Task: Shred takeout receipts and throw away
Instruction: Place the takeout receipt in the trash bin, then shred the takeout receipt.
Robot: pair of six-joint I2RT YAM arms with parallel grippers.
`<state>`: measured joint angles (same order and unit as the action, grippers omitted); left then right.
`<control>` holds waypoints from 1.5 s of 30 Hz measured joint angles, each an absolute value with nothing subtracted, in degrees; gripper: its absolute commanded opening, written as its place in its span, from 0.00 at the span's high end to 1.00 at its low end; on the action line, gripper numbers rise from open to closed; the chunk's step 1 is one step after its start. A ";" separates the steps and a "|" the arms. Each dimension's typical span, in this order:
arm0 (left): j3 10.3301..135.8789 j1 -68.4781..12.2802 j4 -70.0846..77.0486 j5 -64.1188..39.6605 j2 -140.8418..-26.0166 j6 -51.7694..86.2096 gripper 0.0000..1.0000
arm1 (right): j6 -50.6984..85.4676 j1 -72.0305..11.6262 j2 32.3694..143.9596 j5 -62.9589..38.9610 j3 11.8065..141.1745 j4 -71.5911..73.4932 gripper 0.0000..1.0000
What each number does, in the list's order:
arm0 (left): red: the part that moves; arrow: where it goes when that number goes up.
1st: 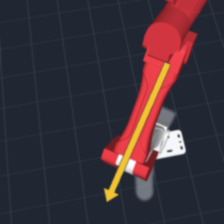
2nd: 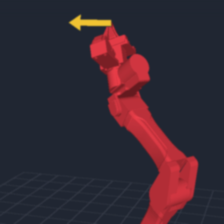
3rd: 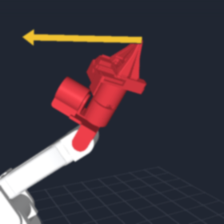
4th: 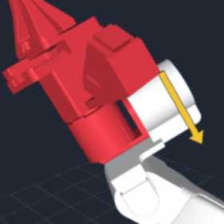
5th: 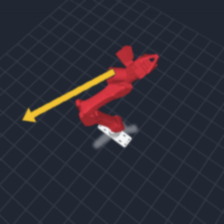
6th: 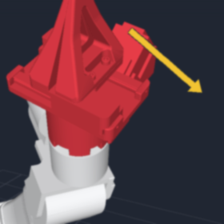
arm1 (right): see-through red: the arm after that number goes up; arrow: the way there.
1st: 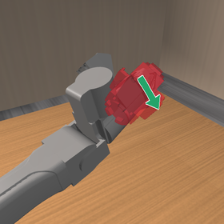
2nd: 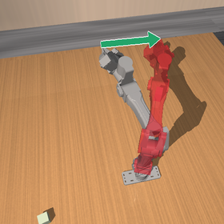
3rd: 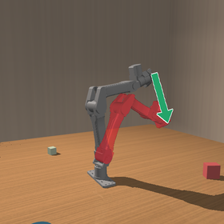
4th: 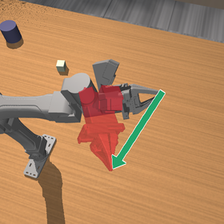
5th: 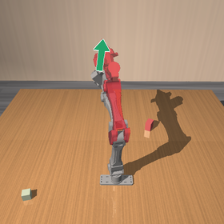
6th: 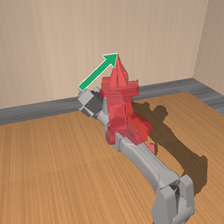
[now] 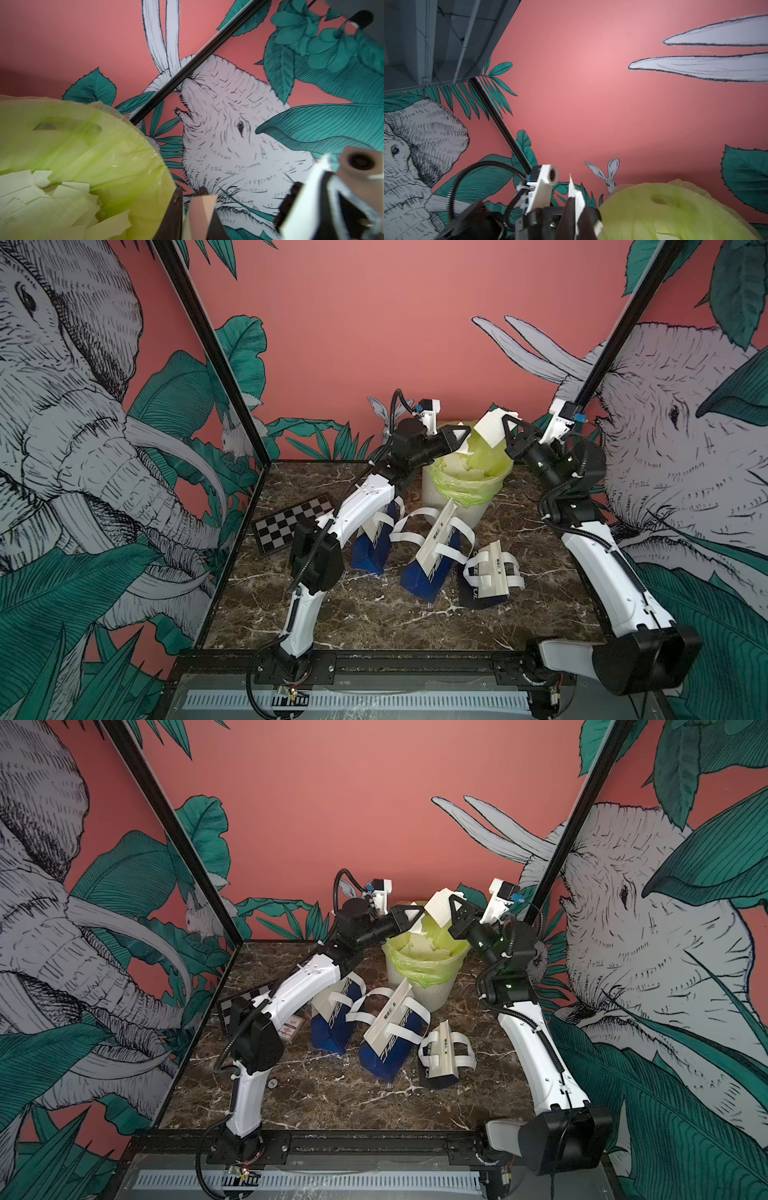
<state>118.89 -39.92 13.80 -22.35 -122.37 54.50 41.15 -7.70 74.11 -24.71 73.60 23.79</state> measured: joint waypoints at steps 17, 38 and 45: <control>113.84 -39.70 21.71 -23.70 -117.95 57.17 0.42 | 45.41 -7.70 76.09 -25.89 71.42 26.13 1.00; 106.67 -39.07 15.66 -46.78 -102.98 26.28 0.32 | 39.66 -8.91 66.96 -39.97 67.59 31.31 1.00; 106.83 -39.90 10.15 -51.79 -102.52 20.43 0.38 | 37.28 -12.56 68.01 -42.39 69.73 30.44 1.00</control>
